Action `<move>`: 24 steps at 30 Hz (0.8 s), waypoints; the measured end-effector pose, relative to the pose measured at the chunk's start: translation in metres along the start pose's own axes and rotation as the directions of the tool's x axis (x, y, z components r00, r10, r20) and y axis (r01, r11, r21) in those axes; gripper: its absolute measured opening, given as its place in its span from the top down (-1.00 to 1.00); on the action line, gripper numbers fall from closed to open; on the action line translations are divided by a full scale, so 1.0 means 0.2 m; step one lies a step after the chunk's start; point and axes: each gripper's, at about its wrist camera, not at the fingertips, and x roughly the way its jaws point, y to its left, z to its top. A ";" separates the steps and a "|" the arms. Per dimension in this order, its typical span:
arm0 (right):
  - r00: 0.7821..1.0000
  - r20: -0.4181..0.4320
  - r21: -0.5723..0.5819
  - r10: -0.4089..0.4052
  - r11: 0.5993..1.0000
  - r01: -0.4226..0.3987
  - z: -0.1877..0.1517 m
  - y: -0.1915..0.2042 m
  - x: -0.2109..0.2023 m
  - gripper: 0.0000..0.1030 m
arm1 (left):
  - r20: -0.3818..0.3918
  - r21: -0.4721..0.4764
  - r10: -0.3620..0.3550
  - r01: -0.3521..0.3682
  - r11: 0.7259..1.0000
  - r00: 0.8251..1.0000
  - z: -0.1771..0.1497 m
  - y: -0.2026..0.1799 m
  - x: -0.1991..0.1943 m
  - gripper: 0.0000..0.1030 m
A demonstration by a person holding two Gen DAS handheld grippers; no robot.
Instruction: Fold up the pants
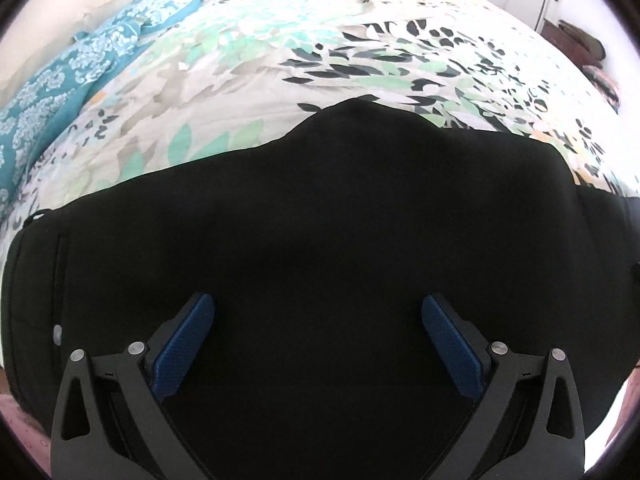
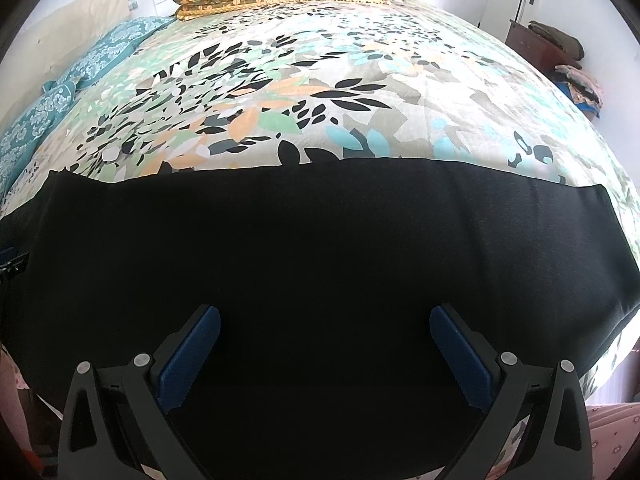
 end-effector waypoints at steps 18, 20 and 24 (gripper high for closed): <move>0.998 -0.068 0.021 -0.013 1.000 0.014 0.03 0.01 0.02 -1.00 | -0.013 -0.022 0.072 -0.073 0.997 0.997 0.02 -0.03 0.04 -0.99; 0.998 -0.053 0.029 -0.024 0.999 0.026 0.03 0.01 0.02 -1.00 | 0.007 -0.026 0.075 -0.074 0.997 0.997 0.00 -0.03 0.03 -0.99; 0.999 -0.027 0.038 -0.032 0.999 0.033 0.01 0.02 0.01 -1.00 | 0.030 -0.028 0.066 -0.065 0.998 0.997 -0.01 -0.02 0.03 -0.99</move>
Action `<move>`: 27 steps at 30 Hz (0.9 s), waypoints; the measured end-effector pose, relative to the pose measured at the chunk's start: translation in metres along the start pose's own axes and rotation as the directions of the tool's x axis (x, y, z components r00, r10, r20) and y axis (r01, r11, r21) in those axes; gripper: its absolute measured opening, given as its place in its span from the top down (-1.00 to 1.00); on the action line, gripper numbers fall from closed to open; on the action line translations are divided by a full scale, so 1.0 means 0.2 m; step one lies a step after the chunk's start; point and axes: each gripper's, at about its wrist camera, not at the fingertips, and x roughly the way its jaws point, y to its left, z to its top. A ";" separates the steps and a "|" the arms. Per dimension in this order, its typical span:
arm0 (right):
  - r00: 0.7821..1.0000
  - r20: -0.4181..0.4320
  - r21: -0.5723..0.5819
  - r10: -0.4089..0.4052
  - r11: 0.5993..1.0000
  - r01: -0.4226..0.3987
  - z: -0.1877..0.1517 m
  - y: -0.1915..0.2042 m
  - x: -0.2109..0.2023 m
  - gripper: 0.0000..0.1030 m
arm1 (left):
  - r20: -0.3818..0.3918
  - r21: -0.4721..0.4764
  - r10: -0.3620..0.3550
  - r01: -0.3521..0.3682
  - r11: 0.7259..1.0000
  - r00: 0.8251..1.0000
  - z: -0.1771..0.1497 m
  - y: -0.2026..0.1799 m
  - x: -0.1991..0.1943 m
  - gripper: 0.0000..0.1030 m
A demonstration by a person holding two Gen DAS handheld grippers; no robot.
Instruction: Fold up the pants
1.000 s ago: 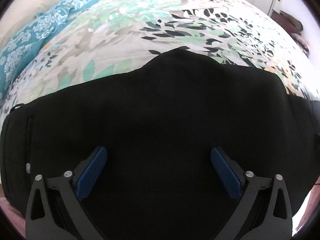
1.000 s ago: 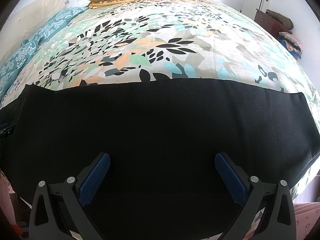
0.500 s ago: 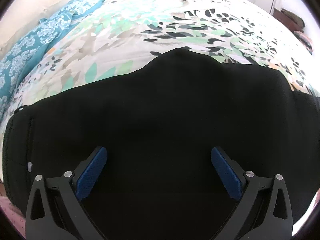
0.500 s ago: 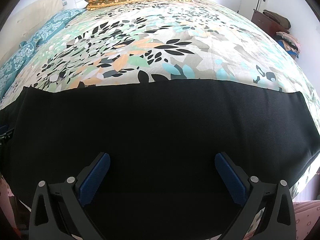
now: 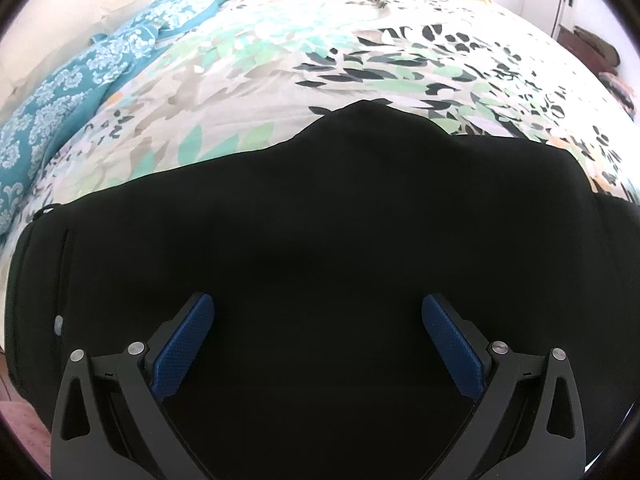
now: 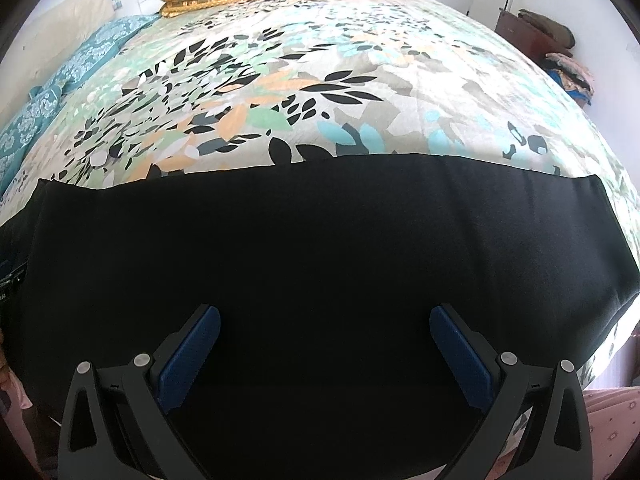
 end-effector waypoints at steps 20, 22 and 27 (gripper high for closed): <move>0.994 0.030 0.087 0.107 0.990 -0.109 0.03 -0.08 -0.09 -0.99 | 0.007 -0.002 -0.001 0.001 1.000 1.000 0.00 0.00 0.00 -0.99; 0.990 0.081 0.135 0.114 0.983 -0.124 0.04 -0.14 -0.14 -0.99 | 0.007 -0.002 -0.001 0.001 1.000 1.000 0.00 0.00 0.00 -0.99; 0.995 0.050 0.258 0.085 0.961 -0.095 0.10 -0.32 -0.07 -0.99 | 0.016 0.001 -0.004 0.004 1.000 1.000 -0.01 0.01 0.00 -0.99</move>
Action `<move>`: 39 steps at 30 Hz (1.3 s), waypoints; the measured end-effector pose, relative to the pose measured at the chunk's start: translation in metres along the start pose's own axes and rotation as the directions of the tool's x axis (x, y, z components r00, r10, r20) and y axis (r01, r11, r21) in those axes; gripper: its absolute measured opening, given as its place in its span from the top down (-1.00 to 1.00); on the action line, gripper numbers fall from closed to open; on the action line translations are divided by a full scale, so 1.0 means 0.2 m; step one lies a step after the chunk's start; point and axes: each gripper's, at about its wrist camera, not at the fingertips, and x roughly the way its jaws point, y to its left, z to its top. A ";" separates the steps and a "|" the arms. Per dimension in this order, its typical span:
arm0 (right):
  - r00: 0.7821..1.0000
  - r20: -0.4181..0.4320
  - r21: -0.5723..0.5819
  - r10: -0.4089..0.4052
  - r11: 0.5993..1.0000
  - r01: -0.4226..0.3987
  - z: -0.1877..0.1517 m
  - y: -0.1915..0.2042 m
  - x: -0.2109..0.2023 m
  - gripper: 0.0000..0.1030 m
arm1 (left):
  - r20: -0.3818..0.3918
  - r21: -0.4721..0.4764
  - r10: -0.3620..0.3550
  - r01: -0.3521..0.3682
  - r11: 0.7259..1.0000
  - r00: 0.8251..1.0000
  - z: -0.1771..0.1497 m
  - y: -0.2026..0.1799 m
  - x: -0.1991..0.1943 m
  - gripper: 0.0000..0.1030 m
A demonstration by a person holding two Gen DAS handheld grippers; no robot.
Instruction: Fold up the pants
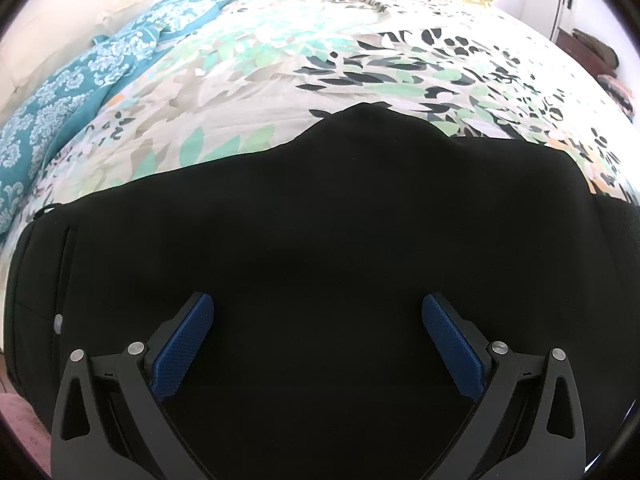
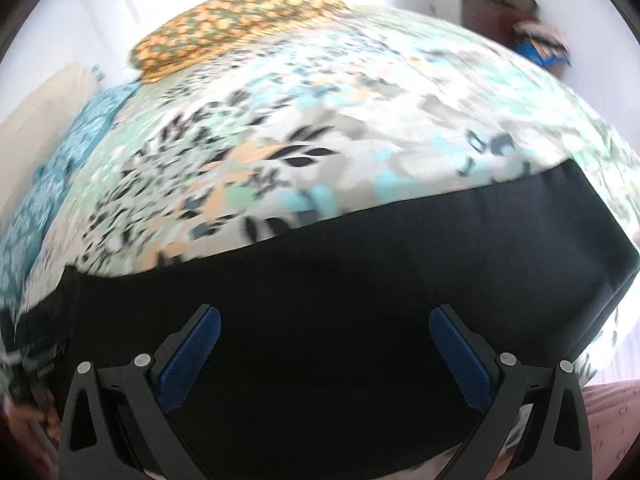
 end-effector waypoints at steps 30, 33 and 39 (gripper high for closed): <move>0.978 -0.182 0.022 0.106 0.994 -0.103 0.46 -1.21 -0.08 -0.79 | -0.020 0.001 0.012 -0.012 1.000 1.000 0.01 0.00 0.01 -0.99; 0.952 -0.227 0.092 0.204 0.978 -0.187 0.41 -1.25 0.01 -0.59 | -0.022 0.000 0.013 -0.013 1.000 1.000 0.01 0.00 0.01 -0.99; 0.935 -0.211 0.186 0.285 0.951 -0.248 0.39 -1.35 0.02 -0.16 | -0.020 -0.004 0.019 -0.019 1.000 1.000 0.00 -0.01 0.00 -0.99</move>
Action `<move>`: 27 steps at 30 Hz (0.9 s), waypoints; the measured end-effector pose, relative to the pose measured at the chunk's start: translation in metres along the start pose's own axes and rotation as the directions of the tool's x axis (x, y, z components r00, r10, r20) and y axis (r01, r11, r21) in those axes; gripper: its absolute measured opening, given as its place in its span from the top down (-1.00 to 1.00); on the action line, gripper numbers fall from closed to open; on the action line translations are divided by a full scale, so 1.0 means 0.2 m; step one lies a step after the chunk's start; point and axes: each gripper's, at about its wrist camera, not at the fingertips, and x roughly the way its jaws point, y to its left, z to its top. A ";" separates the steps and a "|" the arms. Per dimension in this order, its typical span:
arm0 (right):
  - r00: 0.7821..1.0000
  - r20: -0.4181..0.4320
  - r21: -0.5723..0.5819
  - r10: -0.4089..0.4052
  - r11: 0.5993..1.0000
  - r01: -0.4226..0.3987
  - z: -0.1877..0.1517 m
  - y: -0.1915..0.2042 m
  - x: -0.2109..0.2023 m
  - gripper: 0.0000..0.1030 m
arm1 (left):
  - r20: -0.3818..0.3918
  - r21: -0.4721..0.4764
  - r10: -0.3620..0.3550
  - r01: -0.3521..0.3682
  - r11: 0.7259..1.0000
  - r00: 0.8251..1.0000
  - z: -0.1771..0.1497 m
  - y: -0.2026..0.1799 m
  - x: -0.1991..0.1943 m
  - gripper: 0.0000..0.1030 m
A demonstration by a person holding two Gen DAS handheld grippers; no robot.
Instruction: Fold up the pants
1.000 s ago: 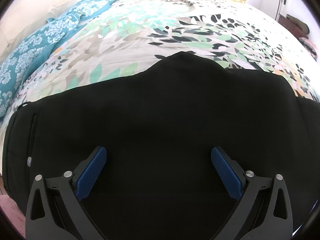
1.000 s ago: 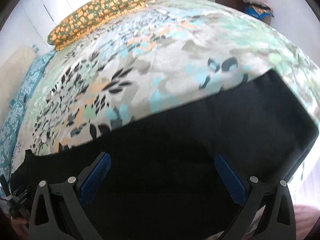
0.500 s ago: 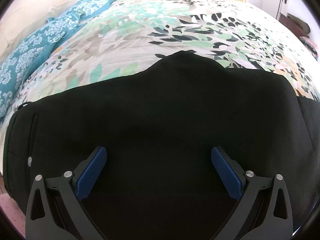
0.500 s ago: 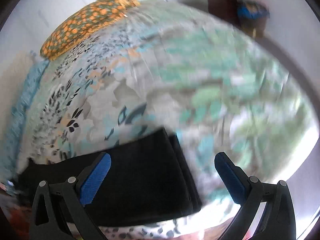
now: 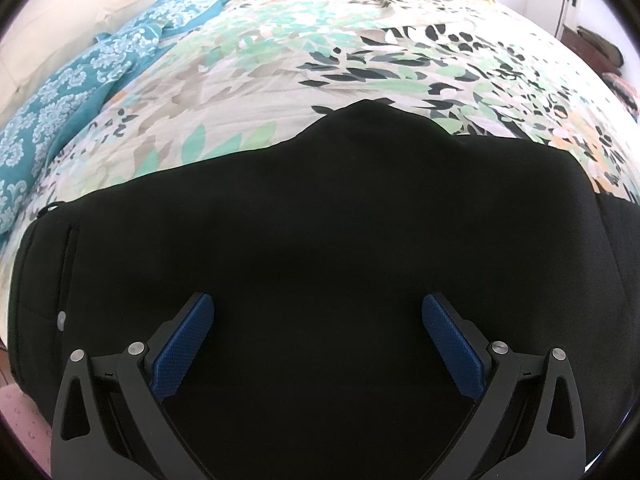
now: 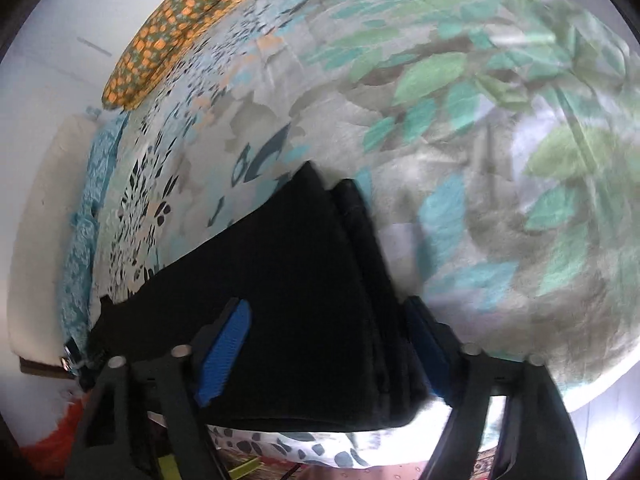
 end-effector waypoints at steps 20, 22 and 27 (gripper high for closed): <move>0.768 0.095 0.016 0.634 0.770 -0.638 -0.35 0.66 -0.16 0.79 | -0.031 -0.105 -0.092 0.088 0.991 0.995 -0.01 0.10 -0.10 -0.98; 0.693 0.086 0.037 0.716 0.693 -0.720 -0.42 0.82 -0.06 0.79 | -0.022 -0.153 -0.121 0.117 0.981 0.992 0.00 0.15 -0.12 -0.98; 0.533 0.029 0.127 0.846 0.525 -0.841 -0.57 1.28 0.30 0.79 | 0.011 -0.222 -0.161 0.159 0.962 0.987 0.00 0.28 -0.19 -0.97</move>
